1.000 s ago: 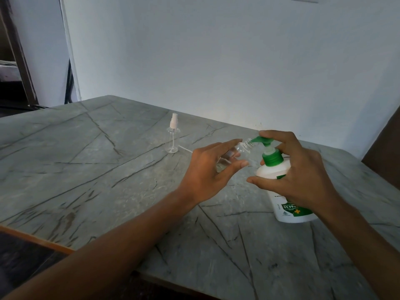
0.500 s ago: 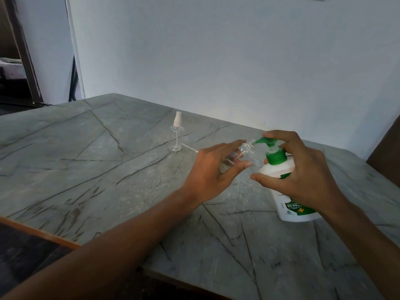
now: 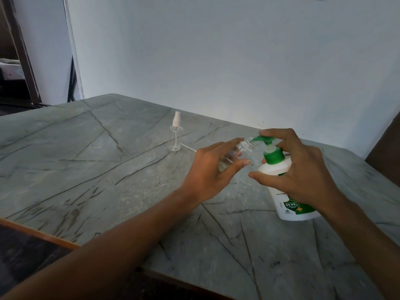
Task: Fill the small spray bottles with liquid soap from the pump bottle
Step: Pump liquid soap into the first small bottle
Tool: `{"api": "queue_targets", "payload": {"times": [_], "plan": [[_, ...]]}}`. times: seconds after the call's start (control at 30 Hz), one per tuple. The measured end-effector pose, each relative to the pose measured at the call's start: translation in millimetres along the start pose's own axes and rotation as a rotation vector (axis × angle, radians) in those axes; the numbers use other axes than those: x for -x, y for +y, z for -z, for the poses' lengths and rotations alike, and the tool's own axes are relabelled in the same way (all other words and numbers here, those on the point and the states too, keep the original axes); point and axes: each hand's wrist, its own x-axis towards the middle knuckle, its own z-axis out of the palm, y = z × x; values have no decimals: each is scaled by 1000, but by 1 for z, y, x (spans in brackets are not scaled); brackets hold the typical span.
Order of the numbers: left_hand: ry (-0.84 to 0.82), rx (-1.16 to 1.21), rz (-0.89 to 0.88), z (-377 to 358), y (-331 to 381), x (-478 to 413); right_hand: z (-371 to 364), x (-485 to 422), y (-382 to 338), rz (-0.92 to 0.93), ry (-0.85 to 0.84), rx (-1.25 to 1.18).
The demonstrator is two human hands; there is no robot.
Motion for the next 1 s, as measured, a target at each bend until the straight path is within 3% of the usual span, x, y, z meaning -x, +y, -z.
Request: {"api": "queue_targets", "payload": {"times": [0.73, 1.0], "plan": [[2, -37, -13, -1, 2, -1, 3, 6, 2, 0, -8, 96], [13, -43, -17, 0, 3, 0, -1, 2, 0, 1, 7, 3]]}}
